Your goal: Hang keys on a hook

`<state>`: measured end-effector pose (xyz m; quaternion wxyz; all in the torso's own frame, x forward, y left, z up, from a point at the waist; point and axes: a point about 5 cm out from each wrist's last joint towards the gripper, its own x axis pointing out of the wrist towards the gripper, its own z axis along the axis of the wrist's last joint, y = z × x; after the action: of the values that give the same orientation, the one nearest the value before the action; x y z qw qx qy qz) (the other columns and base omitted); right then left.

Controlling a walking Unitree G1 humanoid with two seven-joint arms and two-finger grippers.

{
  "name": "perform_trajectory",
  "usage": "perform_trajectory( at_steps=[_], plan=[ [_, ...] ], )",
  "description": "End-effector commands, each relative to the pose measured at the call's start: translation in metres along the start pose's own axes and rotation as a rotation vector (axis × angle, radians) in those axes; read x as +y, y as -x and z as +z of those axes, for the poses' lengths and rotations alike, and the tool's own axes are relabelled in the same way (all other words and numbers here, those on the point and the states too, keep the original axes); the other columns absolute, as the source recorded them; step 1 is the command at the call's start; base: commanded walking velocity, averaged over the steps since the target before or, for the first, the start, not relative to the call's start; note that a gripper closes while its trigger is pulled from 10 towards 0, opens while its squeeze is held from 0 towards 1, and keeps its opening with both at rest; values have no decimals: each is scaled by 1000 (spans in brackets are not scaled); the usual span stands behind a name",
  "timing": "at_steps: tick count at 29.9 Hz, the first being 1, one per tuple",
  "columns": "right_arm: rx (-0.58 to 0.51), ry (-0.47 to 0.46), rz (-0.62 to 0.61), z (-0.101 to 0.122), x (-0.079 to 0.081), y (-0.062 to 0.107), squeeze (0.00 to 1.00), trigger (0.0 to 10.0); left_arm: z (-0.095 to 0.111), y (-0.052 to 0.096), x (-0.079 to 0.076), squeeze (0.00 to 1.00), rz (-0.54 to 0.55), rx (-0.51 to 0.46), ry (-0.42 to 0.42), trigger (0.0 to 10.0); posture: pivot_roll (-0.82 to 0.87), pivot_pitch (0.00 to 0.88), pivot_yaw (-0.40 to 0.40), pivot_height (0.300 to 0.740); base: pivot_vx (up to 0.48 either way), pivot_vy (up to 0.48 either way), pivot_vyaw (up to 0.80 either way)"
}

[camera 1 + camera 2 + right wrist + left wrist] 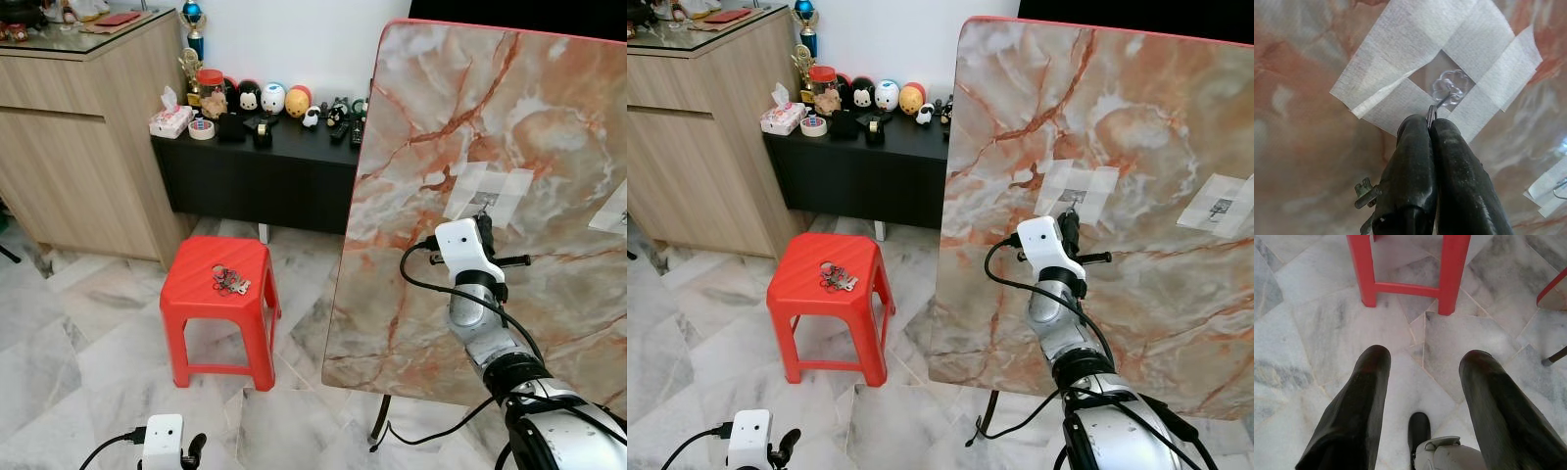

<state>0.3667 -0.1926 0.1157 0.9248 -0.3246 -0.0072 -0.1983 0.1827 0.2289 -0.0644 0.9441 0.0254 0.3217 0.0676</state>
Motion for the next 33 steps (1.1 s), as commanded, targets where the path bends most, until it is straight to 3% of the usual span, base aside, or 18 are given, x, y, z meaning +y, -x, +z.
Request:
perform_trajectory(
  at_steps=[1,20,21,22,25,33],
  plan=[
    [-3,4,-6,3,-6,-6,0,10000,-3,1,-1,0,-1,14,-5,10000,109,0,-90,740,0,0,0],
    [7,10,29,2,-2,-5,12,10000,-4,1,-1,0,0,20,-7,10000,110,0,-90,740,0,0,0],
    [7,9,29,2,-2,-5,600,10000,-4,1,-1,0,1,20,-6,10000,110,0,-90,740,0,0,0],
    [7,7,30,2,-2,-5,929,10000,-4,1,-1,0,0,19,-6,10000,110,0,-90,740,0,0,0],
    [6,5,31,2,-2,-5,996,10000,-3,1,-2,0,0,17,-7,10000,110,0,-90,740,0,0,0],
    [8,-6,53,1,1,-3,996,10000,-5,1,-2,0,-2,26,-7,10000,110,0,-89,740,0,0,0]
  ],
)
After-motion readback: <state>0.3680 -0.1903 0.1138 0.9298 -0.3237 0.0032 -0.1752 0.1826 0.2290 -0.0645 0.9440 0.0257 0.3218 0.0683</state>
